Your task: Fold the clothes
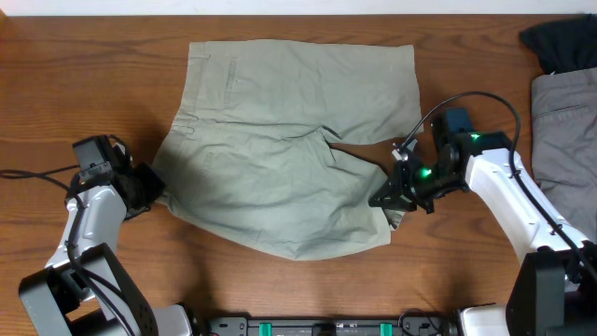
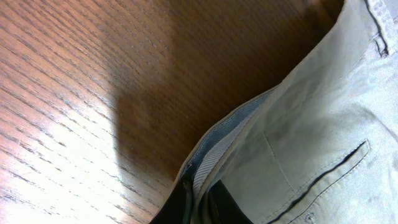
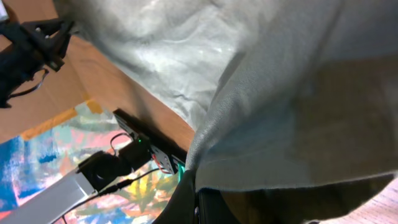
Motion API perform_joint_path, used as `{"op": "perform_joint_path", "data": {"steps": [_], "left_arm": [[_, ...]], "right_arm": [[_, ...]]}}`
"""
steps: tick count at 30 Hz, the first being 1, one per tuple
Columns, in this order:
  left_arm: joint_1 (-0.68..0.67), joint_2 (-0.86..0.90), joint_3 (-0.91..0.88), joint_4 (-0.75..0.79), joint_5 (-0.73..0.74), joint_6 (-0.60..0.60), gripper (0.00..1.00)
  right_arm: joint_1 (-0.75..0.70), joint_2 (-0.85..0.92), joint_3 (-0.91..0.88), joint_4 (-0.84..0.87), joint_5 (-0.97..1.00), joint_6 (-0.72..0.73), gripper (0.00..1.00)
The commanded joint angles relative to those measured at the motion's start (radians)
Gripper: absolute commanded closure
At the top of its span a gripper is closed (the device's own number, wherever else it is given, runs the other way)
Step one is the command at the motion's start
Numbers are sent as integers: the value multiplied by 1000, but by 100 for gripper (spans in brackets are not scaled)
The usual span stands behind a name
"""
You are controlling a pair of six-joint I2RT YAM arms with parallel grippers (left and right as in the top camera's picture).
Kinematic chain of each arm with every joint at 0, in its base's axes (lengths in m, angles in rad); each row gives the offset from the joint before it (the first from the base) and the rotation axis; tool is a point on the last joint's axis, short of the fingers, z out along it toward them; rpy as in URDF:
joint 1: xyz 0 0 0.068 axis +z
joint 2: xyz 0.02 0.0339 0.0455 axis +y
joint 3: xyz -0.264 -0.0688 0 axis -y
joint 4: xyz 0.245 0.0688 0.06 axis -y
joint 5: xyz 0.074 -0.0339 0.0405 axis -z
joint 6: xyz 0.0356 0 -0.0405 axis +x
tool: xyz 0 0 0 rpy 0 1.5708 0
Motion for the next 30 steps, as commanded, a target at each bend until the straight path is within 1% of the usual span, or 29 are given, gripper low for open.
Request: {"op": "perform_joint_path", "data": {"steps": [1, 2, 3, 4, 5, 6, 7, 8, 11, 15, 18, 23, 28, 30], "left_arm": [[-1, -3, 7, 2, -2, 9, 91], [-1, -3, 7, 2, -2, 9, 91], [-1, -3, 7, 2, -2, 9, 91], [-1, -3, 7, 2, -2, 9, 91], [-1, -3, 7, 2, -2, 9, 91], [-1, -3, 7, 2, -2, 9, 91], [-1, -3, 7, 2, -2, 9, 91], [-1, -3, 7, 2, -2, 9, 91], [-2, -3, 7, 2, -2, 9, 91], [-2, -3, 7, 2, -2, 9, 91], [-2, -3, 7, 2, -2, 9, 91], [-2, -3, 7, 2, -2, 9, 91], [-1, -3, 7, 2, -2, 9, 91], [-1, -3, 7, 2, -2, 9, 91]], "right_arm": [[7, -8, 6, 2, 121, 59, 99], [7, -8, 6, -2, 180, 59, 99], [7, -8, 4, -9, 234, 59, 92], [7, -8, 2, -12, 272, 59, 71], [6, -8, 1, -12, 328, 58, 56], [2, -8, 1, -9, 384, 58, 46], [-5, -8, 1, -7, 438, 59, 39], [-14, -8, 1, 2, 475, 60, 37], [-59, -8, 1, 47, 503, 55, 34], [-104, -3, 0, 128, 511, -11, 37], [-118, 18, 0, 182, 515, -33, 41], [-117, 92, -7, 272, 520, -81, 44], [-116, 195, -7, 321, 513, -97, 48], [-115, 230, -7, 335, 447, -143, 50]]}}
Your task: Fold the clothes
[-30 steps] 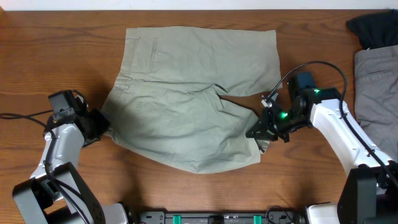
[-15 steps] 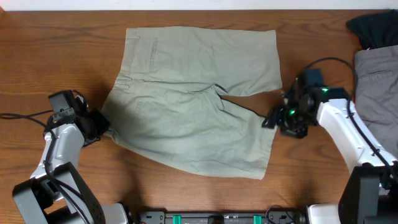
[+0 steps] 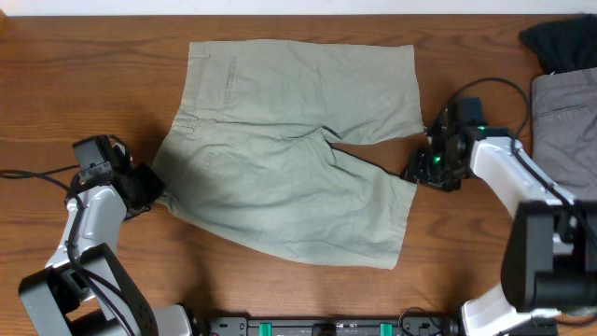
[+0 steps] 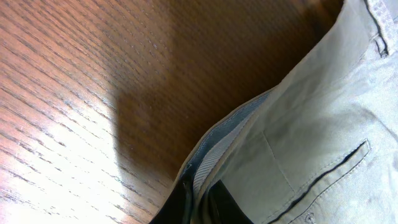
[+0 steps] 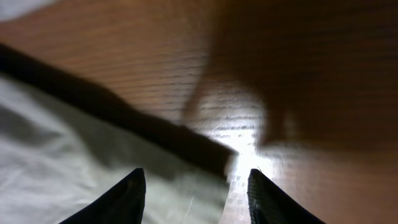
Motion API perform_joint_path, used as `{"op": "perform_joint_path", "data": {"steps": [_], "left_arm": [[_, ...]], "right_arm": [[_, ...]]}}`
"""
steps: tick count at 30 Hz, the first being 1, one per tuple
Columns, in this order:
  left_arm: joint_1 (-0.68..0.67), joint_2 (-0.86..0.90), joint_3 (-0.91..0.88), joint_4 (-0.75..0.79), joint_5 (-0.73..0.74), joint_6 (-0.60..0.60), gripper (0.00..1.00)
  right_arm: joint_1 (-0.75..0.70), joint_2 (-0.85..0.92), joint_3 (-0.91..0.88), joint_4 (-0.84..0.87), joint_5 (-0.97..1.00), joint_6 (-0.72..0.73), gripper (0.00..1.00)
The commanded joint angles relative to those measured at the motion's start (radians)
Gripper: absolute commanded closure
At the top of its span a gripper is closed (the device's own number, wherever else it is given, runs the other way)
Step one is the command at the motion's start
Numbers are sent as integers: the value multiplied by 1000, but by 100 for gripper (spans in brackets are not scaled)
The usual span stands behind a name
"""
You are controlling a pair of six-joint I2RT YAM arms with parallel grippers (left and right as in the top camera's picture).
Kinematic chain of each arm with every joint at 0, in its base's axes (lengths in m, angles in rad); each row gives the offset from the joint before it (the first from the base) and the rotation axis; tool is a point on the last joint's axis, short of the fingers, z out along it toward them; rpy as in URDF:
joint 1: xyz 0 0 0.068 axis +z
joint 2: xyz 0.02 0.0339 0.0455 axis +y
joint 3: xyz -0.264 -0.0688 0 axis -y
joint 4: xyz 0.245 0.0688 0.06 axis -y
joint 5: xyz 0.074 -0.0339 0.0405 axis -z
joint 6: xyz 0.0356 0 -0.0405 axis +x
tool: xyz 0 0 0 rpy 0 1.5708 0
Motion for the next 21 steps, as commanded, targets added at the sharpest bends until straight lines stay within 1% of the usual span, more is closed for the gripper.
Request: {"op": "perform_joint_path", "data": {"steps": [1, 2, 4, 5, 7, 9, 13, 17, 21], "left_arm": [[-1, -3, 7, 1, -2, 9, 91], [-1, -3, 7, 1, -2, 9, 91], [-1, -3, 7, 1, -2, 9, 91], [-1, -3, 7, 1, -2, 9, 91], [-2, -3, 7, 1, -2, 9, 91], [-1, -3, 7, 1, -2, 9, 91], [-1, -3, 7, 2, -2, 9, 91], [-1, -3, 7, 2, -2, 9, 91], [-1, -3, 7, 2, -2, 9, 91]], "right_arm": [[-2, 57, -7, 18, -121, -123, 50], [-2, 68, -7, 21, -172, -166, 54], [-2, 79, -7, 26, -213, -198, 78], [-2, 79, -7, 29, -213, -198, 86], [-6, 72, -6, 36, -210, -198, 98], [-19, 58, -3, 40, -206, -193, 99], [-59, 5, 11, 50, -119, -110, 99], [-101, -51, 11, 99, -120, -62, 99], [-125, -57, 11, 146, -120, -28, 99]]}}
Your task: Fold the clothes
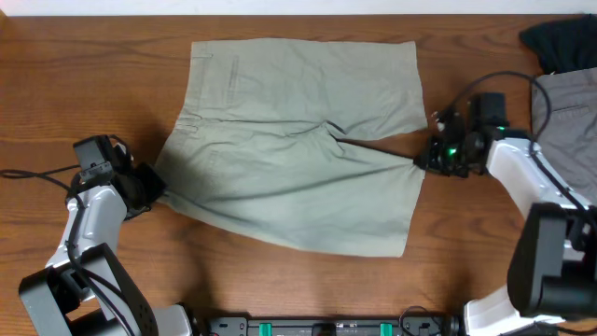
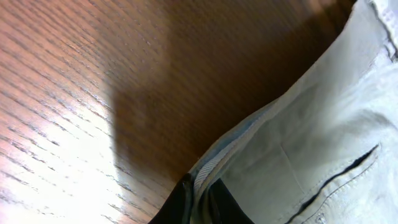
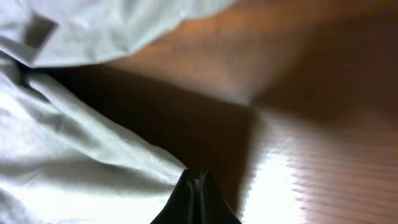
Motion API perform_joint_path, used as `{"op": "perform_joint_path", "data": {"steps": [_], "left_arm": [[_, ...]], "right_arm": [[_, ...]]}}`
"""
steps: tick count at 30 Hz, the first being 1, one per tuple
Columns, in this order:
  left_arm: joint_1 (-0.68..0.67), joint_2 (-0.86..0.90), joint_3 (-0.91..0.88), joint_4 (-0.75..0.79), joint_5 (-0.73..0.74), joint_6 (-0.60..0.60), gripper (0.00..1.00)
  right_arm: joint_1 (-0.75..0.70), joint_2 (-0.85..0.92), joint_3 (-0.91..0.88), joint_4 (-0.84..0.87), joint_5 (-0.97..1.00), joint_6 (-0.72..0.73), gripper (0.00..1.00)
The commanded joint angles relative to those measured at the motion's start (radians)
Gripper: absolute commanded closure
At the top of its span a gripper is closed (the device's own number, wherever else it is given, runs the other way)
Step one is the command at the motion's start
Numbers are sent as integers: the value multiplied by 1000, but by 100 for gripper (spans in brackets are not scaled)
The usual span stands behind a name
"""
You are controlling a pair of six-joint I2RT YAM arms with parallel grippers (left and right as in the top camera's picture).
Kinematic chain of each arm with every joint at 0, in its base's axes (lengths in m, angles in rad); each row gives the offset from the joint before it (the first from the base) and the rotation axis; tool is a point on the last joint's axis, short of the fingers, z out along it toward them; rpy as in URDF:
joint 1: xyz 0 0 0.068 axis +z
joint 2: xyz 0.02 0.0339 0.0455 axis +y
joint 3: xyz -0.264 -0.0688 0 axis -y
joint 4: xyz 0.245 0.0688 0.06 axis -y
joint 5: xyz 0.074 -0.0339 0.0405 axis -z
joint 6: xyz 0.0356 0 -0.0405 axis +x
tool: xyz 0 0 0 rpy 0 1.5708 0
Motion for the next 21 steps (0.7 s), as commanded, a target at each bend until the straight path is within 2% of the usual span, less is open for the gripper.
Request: {"op": "perform_joint_path", "data": {"steps": [1, 3, 4, 5, 6, 8, 9, 11, 15, 18, 20, 21], "left_arm": [[1, -3, 7, 2, -9, 9, 91], [1, -3, 7, 2, -9, 9, 91], [1, -3, 7, 2, -9, 9, 91], [1, -3, 7, 2, -9, 9, 90], [1, -3, 7, 0, -9, 9, 86], [1, -3, 7, -6, -9, 9, 83], [1, -3, 7, -9, -9, 9, 83], [1, -3, 7, -13, -8, 9, 73], [1, -3, 7, -12, 27, 9, 61], [1, -3, 7, -5, 103, 9, 57], [1, -6, 8, -1, 158, 21, 57], [1, -11, 10, -2, 190, 70, 56]], "right_arm": [[-27, -10, 11, 38, 25, 47, 99], [-27, -3, 11, 74, 25, 47, 97], [-27, -3, 11, 89, 26, 47, 83], [-27, -1, 11, 103, 32, 47, 63], [-27, -1, 11, 111, 46, 47, 50], [-37, -1, 11, 108, 75, 56, 41], [-45, -1, 11, 100, 77, 60, 41], [-64, -1, 11, 72, 68, 80, 39], [-97, -1, 11, -10, -9, 68, 39], [-96, -1, 11, -51, -27, 42, 39], [-87, -1, 11, -70, -74, 18, 43], [-78, -1, 11, -80, -112, 3, 46]]}}
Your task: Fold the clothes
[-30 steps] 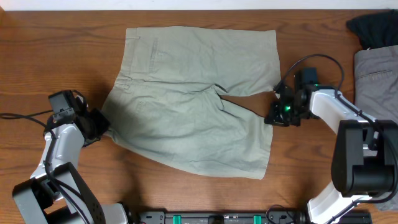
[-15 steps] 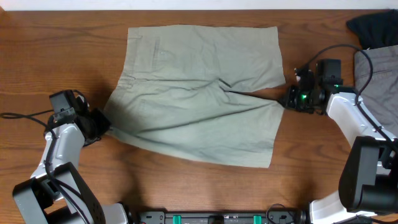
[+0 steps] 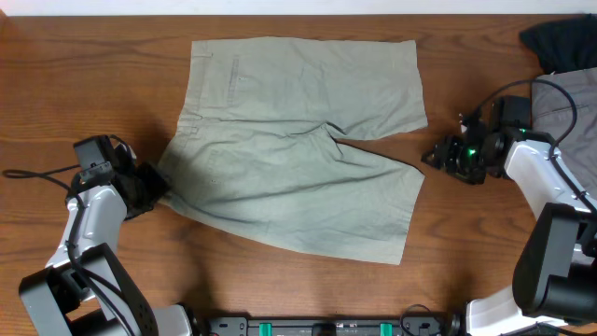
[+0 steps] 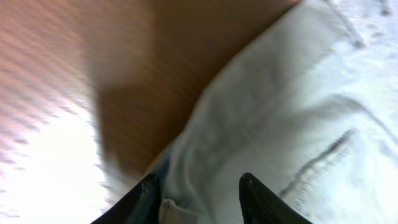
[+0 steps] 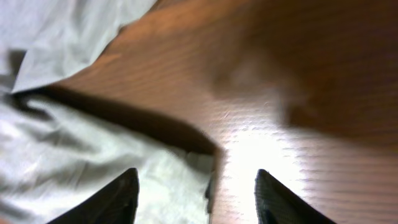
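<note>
Pale khaki shorts (image 3: 298, 159) lie spread flat on the wooden table (image 3: 93, 75), waistband to the left and both legs pointing right. My left gripper (image 3: 157, 189) sits at the lower waistband corner. It is open, and the waistband cloth (image 4: 261, 112) lies between its fingers (image 4: 252, 194). My right gripper (image 3: 431, 157) is at the upper corner of the near leg's hem, also open. That hem corner (image 5: 168, 180) lies loose between its fingers (image 5: 121, 193).
A folded grey garment (image 3: 564, 112) lies at the table's right edge, with a dark garment (image 3: 558, 42) behind it at the top right corner. A black cable (image 3: 33, 173) trails left from my left arm.
Both grippers were shut on the shorts, the left on the waistband corner and the right on the hem corner. Both are open now. The right gripper is slightly further right.
At first my right gripper held the near leg's hem, with that leg bunched inward, and the left gripper was clamped on the waistband. The right gripper was then open by the hem, further up and right. Later it was shut on the hem corner with the leg stretched out. Now both grippers are open and the shorts lie flat.
</note>
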Motion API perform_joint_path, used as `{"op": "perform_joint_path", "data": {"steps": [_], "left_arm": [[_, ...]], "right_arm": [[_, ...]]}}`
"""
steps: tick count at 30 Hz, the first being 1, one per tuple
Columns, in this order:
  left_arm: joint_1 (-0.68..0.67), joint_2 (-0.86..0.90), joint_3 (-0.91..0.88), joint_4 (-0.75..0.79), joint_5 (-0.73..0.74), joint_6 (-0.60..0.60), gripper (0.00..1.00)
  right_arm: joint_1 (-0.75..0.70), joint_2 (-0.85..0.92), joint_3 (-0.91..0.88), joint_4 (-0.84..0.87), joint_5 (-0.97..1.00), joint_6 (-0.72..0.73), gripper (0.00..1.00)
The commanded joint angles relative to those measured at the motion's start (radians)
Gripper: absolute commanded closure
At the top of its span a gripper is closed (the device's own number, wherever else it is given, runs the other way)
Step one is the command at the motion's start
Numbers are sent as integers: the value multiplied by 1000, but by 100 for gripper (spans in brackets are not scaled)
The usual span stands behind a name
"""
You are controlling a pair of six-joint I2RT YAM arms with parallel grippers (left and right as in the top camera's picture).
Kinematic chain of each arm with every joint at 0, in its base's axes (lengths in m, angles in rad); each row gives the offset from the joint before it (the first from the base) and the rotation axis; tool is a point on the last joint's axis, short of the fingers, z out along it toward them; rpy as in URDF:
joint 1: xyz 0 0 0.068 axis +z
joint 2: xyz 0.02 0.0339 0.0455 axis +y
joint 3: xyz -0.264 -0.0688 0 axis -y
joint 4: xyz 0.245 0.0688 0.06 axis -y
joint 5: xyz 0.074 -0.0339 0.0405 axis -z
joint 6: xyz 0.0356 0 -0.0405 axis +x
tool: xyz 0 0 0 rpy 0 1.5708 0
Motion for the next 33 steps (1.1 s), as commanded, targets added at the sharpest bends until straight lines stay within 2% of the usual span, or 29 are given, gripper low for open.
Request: {"op": "perform_joint_path", "data": {"steps": [1, 4, 7, 10, 13, 16, 18, 23, 28, 33], "left_arm": [[2, -18, 10, 2, 119, 109, 56], [2, -61, 10, -19, 120, 164, 56], [2, -136, 10, -41, 120, 167, 55], [2, -233, 10, -69, 120, 175, 55], [2, -346, 10, -95, 140, 174, 55], [2, -445, 10, -114, 142, 170, 50], [2, -509, 10, -129, 142, 171, 47], [2, -607, 10, -156, 142, 171, 47], [2, -617, 10, -193, 142, 171, 48], [2, -615, 10, -227, 142, 171, 48]], "right_arm": [[29, 2, 11, -22, -120, -49, 47], [64, 2, 11, -79, -84, -43, 48], [97, 2, 4, -165, 85, 33, 44], [116, 2, -19, -158, 85, -3, 45], [141, 2, -51, -94, -24, -58, 62], [171, 2, -101, 5, -41, -6, 88], [190, 5, -151, 105, -22, 60, 97], [208, 45, -256, 303, 106, 192, 98], [164, 78, -261, 351, 294, 248, 98], [47, 78, -249, 393, 345, 261, 98]]}}
